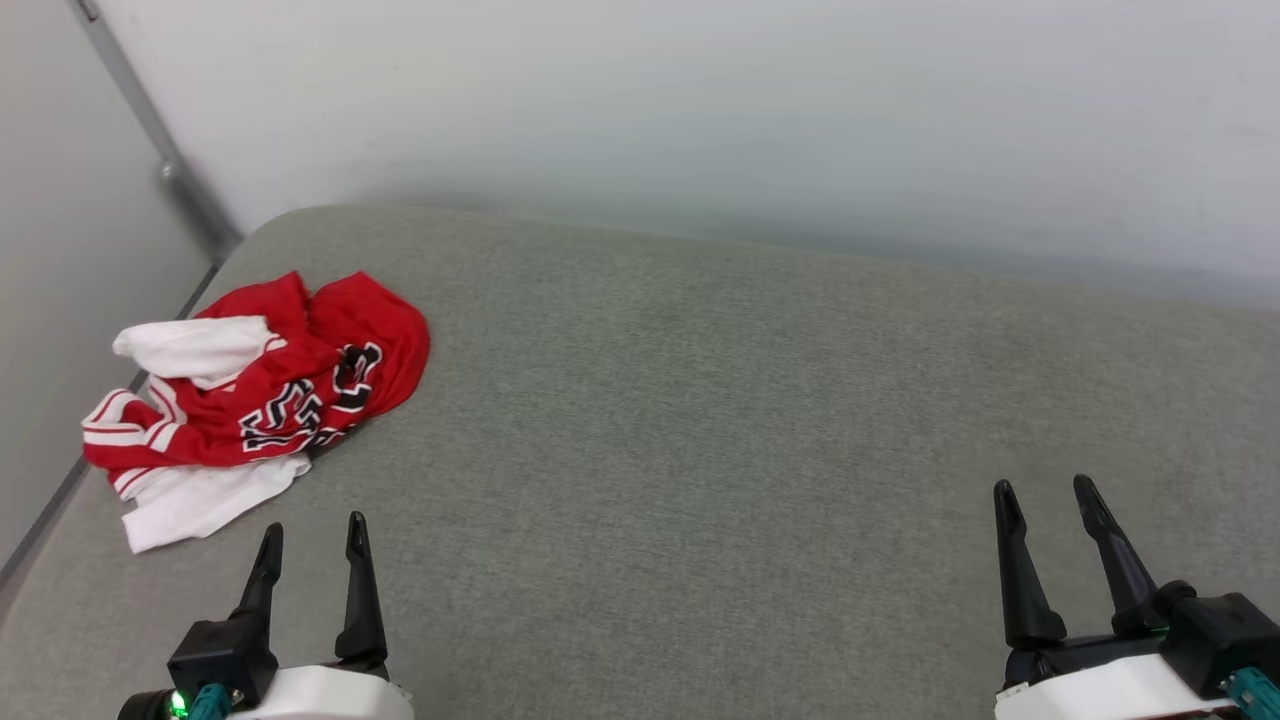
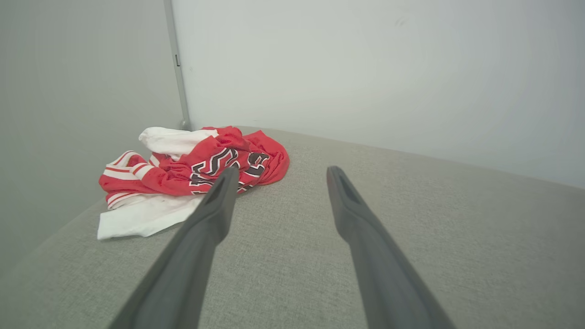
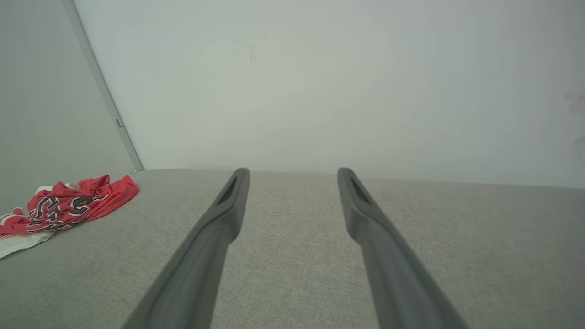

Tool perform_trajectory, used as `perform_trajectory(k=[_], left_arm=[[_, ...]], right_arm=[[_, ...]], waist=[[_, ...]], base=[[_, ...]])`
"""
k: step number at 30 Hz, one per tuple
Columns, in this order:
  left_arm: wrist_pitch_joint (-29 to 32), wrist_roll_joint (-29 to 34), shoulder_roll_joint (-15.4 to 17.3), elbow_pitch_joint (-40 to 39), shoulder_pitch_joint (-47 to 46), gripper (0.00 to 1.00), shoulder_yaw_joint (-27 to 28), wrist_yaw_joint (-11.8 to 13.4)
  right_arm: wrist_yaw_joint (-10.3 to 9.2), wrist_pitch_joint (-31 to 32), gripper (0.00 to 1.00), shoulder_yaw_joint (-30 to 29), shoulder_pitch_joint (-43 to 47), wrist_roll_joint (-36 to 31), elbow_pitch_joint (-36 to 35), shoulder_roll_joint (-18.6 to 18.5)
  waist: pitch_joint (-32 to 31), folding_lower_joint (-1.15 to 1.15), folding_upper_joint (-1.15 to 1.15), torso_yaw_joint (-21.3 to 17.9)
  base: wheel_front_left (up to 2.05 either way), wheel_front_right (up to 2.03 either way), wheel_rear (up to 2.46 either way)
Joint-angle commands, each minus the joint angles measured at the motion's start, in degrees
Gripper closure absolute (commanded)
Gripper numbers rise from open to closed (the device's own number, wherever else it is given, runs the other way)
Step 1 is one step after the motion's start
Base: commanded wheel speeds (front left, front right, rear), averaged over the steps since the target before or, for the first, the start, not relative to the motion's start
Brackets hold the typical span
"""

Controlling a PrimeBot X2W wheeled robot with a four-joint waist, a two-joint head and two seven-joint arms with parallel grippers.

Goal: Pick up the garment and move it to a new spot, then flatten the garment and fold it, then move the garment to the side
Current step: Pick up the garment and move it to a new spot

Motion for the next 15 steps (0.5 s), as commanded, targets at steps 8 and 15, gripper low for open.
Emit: perform_trajectory(k=[8,15], left_arm=[[-0.2,0.3,0.0,0.2,-0.2,0.0,2.1,-0.6],[-0.2,0.4,0.0,0.3,0.5,0.0,3.3,-1.0]], right_arm=[[-0.01,-0.1,0.0,0.5,0.0,-0.5,-0.4,0.1],[-0.01,-0.1,0.0,1.4,-0.1,-0.4,-1.0,0.1]], waist=[[0.3,0.0,0.0,9.3],[0.6,0.0,0.0,14.1]], base=[[0.0,0.0,0.0],[0.0,0.0,0.0]])
